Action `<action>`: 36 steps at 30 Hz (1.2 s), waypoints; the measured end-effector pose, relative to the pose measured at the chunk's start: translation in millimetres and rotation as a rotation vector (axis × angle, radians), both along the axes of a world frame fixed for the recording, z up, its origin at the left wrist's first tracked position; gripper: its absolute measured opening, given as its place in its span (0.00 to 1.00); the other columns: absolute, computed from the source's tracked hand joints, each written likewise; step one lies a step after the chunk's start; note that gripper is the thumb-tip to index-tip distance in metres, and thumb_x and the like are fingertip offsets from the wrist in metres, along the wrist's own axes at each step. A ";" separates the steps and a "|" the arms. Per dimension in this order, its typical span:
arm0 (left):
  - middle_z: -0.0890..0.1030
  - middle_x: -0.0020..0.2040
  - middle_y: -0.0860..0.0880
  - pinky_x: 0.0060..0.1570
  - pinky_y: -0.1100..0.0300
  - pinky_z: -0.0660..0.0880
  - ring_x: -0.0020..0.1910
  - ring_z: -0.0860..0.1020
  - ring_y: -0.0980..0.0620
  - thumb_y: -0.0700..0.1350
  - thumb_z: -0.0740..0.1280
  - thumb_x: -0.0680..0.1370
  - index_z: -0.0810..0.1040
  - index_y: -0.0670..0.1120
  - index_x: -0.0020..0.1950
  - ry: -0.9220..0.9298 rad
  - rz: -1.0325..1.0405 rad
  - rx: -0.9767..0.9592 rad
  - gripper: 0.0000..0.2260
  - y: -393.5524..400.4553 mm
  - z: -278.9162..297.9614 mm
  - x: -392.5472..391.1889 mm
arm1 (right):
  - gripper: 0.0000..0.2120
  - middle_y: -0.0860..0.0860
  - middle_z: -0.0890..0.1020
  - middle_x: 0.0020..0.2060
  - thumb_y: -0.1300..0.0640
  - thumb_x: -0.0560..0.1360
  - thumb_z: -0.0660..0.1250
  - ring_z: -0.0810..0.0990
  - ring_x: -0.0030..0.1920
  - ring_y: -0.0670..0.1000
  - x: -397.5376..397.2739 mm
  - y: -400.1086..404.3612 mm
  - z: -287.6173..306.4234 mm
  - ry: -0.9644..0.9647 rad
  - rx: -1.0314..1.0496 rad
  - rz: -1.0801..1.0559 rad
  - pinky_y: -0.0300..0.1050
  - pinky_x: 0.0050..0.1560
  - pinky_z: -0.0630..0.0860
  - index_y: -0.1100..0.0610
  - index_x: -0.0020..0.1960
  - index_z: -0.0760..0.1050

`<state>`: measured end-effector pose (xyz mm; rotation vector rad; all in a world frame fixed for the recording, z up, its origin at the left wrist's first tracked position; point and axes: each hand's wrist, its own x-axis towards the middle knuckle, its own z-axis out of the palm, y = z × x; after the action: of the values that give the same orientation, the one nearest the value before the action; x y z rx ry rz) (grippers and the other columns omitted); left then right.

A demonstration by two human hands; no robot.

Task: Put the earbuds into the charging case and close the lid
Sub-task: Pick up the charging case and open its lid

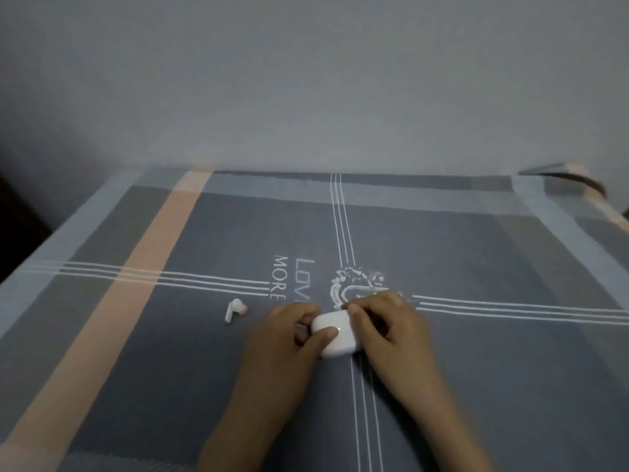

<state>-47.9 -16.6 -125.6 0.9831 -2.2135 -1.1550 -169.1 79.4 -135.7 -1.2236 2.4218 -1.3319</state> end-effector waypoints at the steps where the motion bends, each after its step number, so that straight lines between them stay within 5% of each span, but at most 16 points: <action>1: 0.82 0.48 0.52 0.49 0.62 0.75 0.46 0.79 0.53 0.45 0.73 0.70 0.80 0.50 0.53 0.016 -0.002 0.030 0.12 -0.8 -1.9 -0.2 | 0.06 0.48 0.80 0.39 0.52 0.73 0.65 0.76 0.42 0.44 -0.6 0.9 0.6 -0.007 0.006 0.011 0.29 0.42 0.68 0.50 0.41 0.81; 4: 0.82 0.47 0.52 0.49 0.50 0.79 0.44 0.80 0.54 0.44 0.73 0.70 0.81 0.52 0.51 0.061 -0.020 0.084 0.11 0.5 -3.8 -0.1 | 0.03 0.48 0.80 0.38 0.54 0.72 0.69 0.77 0.42 0.45 -4.2 5.3 4.6 -0.045 0.033 0.059 0.29 0.40 0.68 0.49 0.41 0.82; 10: 0.81 0.47 0.59 0.46 0.71 0.75 0.47 0.79 0.61 0.43 0.74 0.68 0.79 0.59 0.49 0.129 -0.071 0.058 0.14 1.4 -2.3 5.7 | 0.02 0.50 0.84 0.40 0.57 0.71 0.71 0.81 0.41 0.51 -10.3 12.9 13.3 -0.312 -0.011 0.162 0.42 0.44 0.77 0.51 0.43 0.82; 16: 0.83 0.50 0.56 0.46 0.69 0.79 0.47 0.82 0.61 0.50 0.75 0.63 0.78 0.54 0.57 0.164 -0.103 0.253 0.23 3.9 2.0 10.8 | 0.05 0.54 0.85 0.38 0.62 0.68 0.73 0.82 0.38 0.49 -9.8 17.6 17.9 -0.502 -0.138 0.162 0.35 0.40 0.77 0.58 0.43 0.82; 20: 0.87 0.44 0.52 0.40 0.66 0.81 0.43 0.85 0.58 0.49 0.74 0.60 0.81 0.52 0.51 0.209 -0.144 0.415 0.20 4.5 7.1 10.9 | 0.10 0.51 0.86 0.35 0.59 0.62 0.74 0.82 0.36 0.46 -9.6 18.9 19.9 -0.684 -0.236 0.135 0.36 0.40 0.79 0.60 0.43 0.82; 24: 0.88 0.45 0.48 0.43 0.58 0.83 0.45 0.86 0.51 0.45 0.74 0.61 0.83 0.45 0.51 0.266 -0.190 0.559 0.19 6.5 8.9 11.2 | 0.13 0.54 0.87 0.39 0.55 0.59 0.74 0.83 0.41 0.51 -10.3 20.2 22.9 -0.795 -0.294 0.124 0.43 0.49 0.80 0.59 0.42 0.83; 30: 0.88 0.44 0.49 0.41 0.67 0.81 0.44 0.86 0.54 0.41 0.74 0.61 0.83 0.44 0.49 0.318 -0.216 0.633 0.17 9.1 12.5 11.8 | 0.08 0.52 0.85 0.30 0.53 0.66 0.71 0.82 0.37 0.52 -6.6 18.3 28.8 -0.915 -0.294 0.099 0.49 0.47 0.79 0.57 0.34 0.83; 36: 0.88 0.44 0.49 0.40 0.67 0.80 0.44 0.86 0.53 0.40 0.74 0.61 0.84 0.46 0.49 0.347 -0.223 0.662 0.16 9.2 14.8 12.2 | 0.23 0.72 0.82 0.43 0.46 0.66 0.70 0.78 0.40 0.61 -1.5 11.7 28.7 -0.847 -0.259 -0.014 0.67 0.49 0.76 0.69 0.41 0.81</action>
<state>-35.7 -7.3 -110.9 0.6908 -1.7131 -2.0626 -170.5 91.0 -106.9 -0.4895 1.6907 -1.7375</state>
